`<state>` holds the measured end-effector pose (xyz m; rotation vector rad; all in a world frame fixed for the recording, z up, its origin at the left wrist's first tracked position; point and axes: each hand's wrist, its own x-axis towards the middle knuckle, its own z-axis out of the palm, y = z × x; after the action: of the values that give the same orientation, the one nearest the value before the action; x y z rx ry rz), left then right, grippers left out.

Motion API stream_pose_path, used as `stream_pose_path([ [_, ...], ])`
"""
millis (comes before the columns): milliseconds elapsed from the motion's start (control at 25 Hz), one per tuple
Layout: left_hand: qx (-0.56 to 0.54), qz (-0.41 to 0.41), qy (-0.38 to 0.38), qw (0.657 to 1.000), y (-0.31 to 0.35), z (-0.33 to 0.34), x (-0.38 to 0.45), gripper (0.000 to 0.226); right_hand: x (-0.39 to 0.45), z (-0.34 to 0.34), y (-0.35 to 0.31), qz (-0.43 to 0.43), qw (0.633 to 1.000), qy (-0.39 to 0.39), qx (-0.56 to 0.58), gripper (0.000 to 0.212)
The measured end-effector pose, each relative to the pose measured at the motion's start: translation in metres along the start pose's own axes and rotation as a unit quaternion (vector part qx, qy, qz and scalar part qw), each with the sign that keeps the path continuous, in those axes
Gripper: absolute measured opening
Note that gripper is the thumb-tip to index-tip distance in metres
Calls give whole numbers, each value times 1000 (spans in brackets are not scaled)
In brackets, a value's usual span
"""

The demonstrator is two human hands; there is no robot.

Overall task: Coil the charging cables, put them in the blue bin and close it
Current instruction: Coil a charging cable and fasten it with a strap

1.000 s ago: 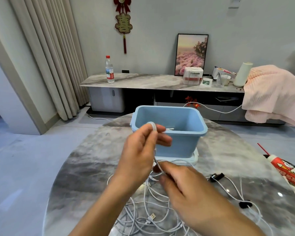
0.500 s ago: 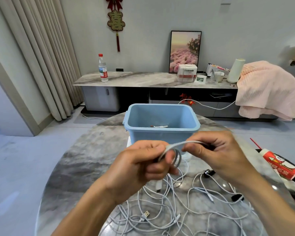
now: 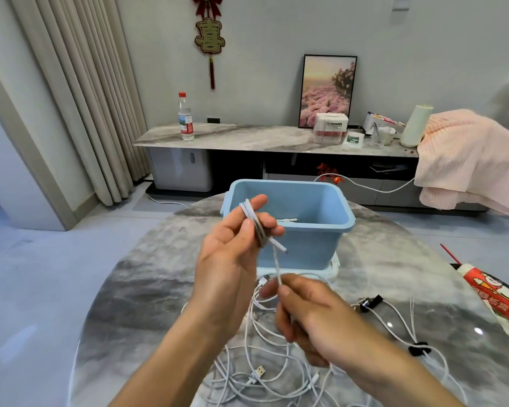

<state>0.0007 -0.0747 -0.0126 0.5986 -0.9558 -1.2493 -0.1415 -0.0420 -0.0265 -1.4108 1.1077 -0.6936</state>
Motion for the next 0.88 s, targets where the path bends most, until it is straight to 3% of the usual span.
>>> stream_pose_path([
  [80,272,71,-43,959,-2,-6,0,24,-9,-5,-10,-53,983,-5,-177,28],
  [160,345,40,-104,932,-8,-1,-6,22,-18,-15,-25,-99,964,-9,-247,29],
  [280,233,-8,-87,969,-8,1,-5,19,-24,-24,-32,-102,938,-15,-331,27],
  [400,56,-82,-42,994,15,-7,6,13,-14,-41,-17,-113,914,67,-383,27],
  [520,-26,-183,-69,980,36,-9,2,14,2,-84,-6,-93,941,220,-239,29],
  [600,-77,-278,-152,945,34,-6,-4,21,5,-99,-2,-75,949,263,-155,28],
  [640,-128,-308,-186,924,30,-5,-7,22,8,-96,-1,-71,947,265,-169,28],
  [720,-230,-316,-190,901,25,-9,-5,18,12,-81,7,-71,929,242,-272,26],
  [880,-391,-198,2,899,23,-19,5,14,-1,-22,5,-86,807,174,-558,25],
])
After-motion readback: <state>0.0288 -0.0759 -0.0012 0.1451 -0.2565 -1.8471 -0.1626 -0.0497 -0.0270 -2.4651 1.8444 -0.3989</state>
